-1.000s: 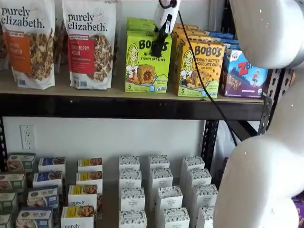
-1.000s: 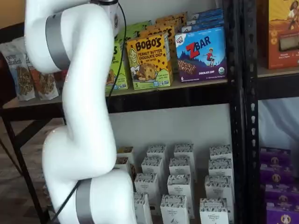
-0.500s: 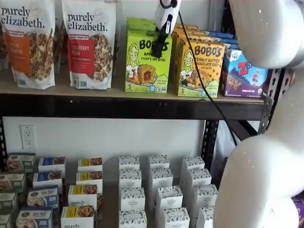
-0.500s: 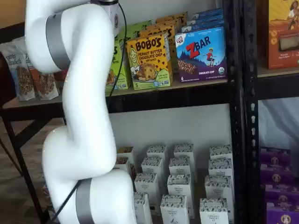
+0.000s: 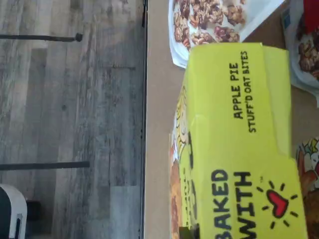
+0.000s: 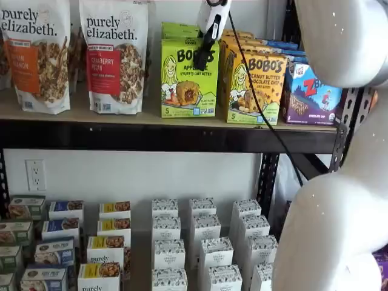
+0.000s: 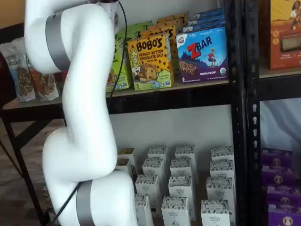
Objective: Pick the green box on the top shelf, the fourth from the left
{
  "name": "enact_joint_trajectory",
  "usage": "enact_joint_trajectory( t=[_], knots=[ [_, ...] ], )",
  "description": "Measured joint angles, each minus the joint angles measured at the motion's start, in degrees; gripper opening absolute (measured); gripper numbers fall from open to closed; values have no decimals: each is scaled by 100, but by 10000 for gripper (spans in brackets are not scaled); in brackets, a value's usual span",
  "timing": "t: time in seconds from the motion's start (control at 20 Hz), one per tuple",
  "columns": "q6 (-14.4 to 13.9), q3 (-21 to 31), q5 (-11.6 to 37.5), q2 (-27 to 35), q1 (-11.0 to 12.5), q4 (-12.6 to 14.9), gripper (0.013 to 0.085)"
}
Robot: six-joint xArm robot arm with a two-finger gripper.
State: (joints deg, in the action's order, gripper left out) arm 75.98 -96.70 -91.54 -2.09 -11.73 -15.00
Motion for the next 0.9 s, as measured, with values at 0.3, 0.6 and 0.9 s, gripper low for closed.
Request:
enact_joint_trajectory(
  t=[0.3,0.6,0.9],
  knots=[
    [-20,-22,-37,-22,-11,0,330],
    [-30,-60,-95,-21,-7,-39,250],
    [-45,-110,-156,-19,-9,-48,250]
  ],
)
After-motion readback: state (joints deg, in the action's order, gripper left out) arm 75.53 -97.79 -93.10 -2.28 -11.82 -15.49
